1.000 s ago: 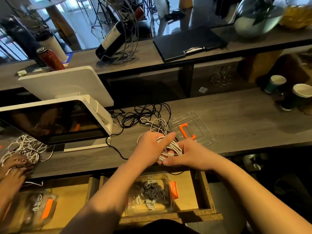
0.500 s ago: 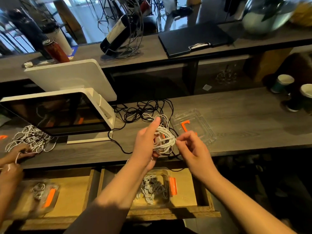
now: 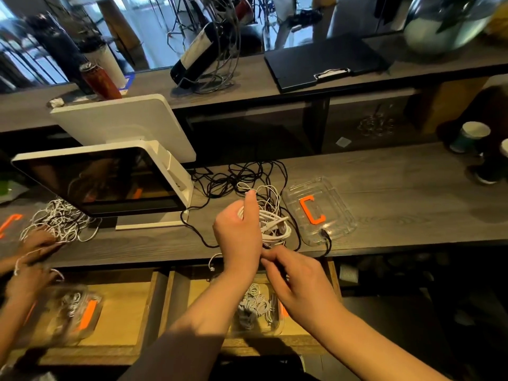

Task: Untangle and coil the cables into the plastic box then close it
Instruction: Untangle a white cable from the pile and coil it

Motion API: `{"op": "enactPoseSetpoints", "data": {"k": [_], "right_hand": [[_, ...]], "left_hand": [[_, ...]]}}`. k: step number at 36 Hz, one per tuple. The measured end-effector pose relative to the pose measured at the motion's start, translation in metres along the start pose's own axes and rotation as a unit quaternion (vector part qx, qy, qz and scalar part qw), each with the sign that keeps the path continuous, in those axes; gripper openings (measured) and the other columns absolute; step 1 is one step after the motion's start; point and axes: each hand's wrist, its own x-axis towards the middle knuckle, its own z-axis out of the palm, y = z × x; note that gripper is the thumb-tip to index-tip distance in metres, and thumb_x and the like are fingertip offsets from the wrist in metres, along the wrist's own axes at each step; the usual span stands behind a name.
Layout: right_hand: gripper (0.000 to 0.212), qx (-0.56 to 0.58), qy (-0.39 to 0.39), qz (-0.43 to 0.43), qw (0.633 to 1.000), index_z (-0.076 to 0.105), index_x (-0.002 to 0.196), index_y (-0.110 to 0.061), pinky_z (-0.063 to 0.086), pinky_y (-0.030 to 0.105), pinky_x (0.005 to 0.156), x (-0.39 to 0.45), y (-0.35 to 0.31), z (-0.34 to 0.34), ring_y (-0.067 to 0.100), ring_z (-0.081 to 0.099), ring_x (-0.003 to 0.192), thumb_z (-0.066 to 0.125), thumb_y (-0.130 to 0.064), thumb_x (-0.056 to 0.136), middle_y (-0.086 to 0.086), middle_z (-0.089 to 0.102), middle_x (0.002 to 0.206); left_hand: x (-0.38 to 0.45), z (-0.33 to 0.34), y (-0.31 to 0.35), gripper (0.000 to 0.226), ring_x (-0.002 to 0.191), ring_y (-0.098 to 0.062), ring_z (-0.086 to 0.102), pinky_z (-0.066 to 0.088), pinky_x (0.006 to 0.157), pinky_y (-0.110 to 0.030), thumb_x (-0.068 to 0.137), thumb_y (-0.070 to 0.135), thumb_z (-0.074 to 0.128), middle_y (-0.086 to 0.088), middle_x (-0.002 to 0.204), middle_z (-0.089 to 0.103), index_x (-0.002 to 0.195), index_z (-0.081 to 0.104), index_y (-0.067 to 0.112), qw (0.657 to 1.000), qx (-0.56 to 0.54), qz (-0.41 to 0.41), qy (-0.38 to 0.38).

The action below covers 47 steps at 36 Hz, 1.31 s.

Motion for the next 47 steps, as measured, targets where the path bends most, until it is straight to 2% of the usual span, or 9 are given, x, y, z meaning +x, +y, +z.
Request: {"op": "enactPoseSetpoints", "data": {"k": [4,9,14,20,24,28,36,44,47], "right_hand": [[0.009,0.174,-0.032,0.070,0.982,0.069,0.098,-0.025,0.055,0.032,0.065,0.005,-0.007,-0.008,0.015,0.067,0.068,0.061,-0.026,0.096,-0.002,0.069,0.077],[0.027,0.383,-0.061,0.163,0.907,0.071,0.107,-0.008,0.057,0.034,0.089,0.015,-0.015,-0.015,0.025,0.074,0.088,0.048,-0.011,0.093,0.014,0.075,0.092],[0.035,0.336,-0.086,0.138,0.928,0.069,0.112,-0.011,0.055,0.029,0.093,0.026,-0.017,-0.018,0.020,0.073,0.099,0.055,0.013,0.091,0.007,0.077,0.101],[0.011,0.117,-0.007,0.054,0.992,0.073,0.098,-0.028,0.056,0.019,0.071,0.046,-0.019,-0.017,0.004,0.070,0.079,0.065,-0.029,0.090,-0.014,0.073,0.081],[0.007,-0.011,0.053,0.012,0.998,0.072,0.088,-0.023,0.041,0.009,0.071,0.059,-0.016,-0.015,0.001,0.058,0.080,0.068,-0.029,0.089,-0.017,0.062,0.080],[0.009,0.057,0.029,0.069,0.996,0.067,0.082,-0.022,0.044,0.016,0.071,0.067,-0.013,-0.012,0.008,0.057,0.082,0.067,-0.027,0.089,-0.006,0.060,0.085],[0.023,0.183,0.038,0.196,0.963,0.062,0.084,-0.009,0.036,0.017,0.045,0.068,-0.012,0.002,0.004,0.045,0.047,0.057,-0.026,0.099,-0.004,0.052,0.058],[0.035,0.237,-0.020,0.315,0.919,0.068,0.083,0.002,0.049,0.049,0.078,0.065,-0.006,0.015,0.026,0.058,0.075,0.063,-0.030,0.096,0.017,0.066,0.076],[0.039,0.298,-0.076,0.333,0.891,0.065,0.092,0.010,0.052,0.039,0.078,0.064,-0.012,0.012,0.027,0.060,0.079,0.060,-0.028,0.098,0.021,0.065,0.080]], "left_hand": [[0.007,-0.003,-0.013,0.058,0.042,-0.010,0.025,0.018,0.044,-0.022,0.099,0.021,0.061,0.009,0.040,0.025,0.049,0.032,0.022,0.998,0.046,0.037,0.001],[0.016,-0.010,-0.020,0.062,0.043,-0.014,0.026,0.019,0.044,-0.025,0.097,0.022,0.065,0.011,0.043,0.023,0.047,0.029,0.024,0.991,0.101,0.087,-0.025],[0.027,-0.018,-0.027,0.060,0.043,-0.013,0.030,0.023,0.044,-0.022,0.097,0.021,0.063,0.010,0.042,0.026,0.046,0.031,0.024,0.986,0.122,0.095,-0.062],[0.024,-0.027,-0.034,0.050,0.040,-0.008,0.038,0.032,0.044,-0.020,0.093,0.014,0.062,0.011,0.039,0.041,0.045,0.049,0.022,0.985,0.100,0.073,-0.121],[0.022,-0.031,-0.033,0.050,0.045,-0.009,0.042,0.038,0.049,-0.033,0.102,0.022,0.052,0.006,0.046,0.047,0.053,0.057,0.015,0.979,0.110,0.082,-0.154],[0.023,-0.036,-0.033,0.053,0.041,-0.009,0.039,0.029,0.045,-0.028,0.102,0.034,0.037,0.010,0.041,0.039,0.050,0.046,0.027,0.970,0.079,0.120,-0.195],[0.017,-0.049,-0.036,0.056,0.040,-0.005,0.039,0.023,0.046,-0.013,0.106,0.028,0.040,0.009,0.041,0.036,0.050,0.035,0.034,0.948,0.078,0.198,-0.237],[0.019,-0.058,-0.048,0.048,0.044,-0.017,0.050,0.043,0.043,-0.029,0.106,0.017,0.043,-0.002,0.052,0.053,0.061,0.060,0.009,0.849,0.116,0.472,-0.207],[0.018,-0.061,-0.050,0.048,0.049,-0.017,0.053,0.045,0.049,-0.029,0.106,0.016,0.045,-0.004,0.056,0.058,0.062,0.063,0.008,0.835,0.107,0.512,-0.173]]}}
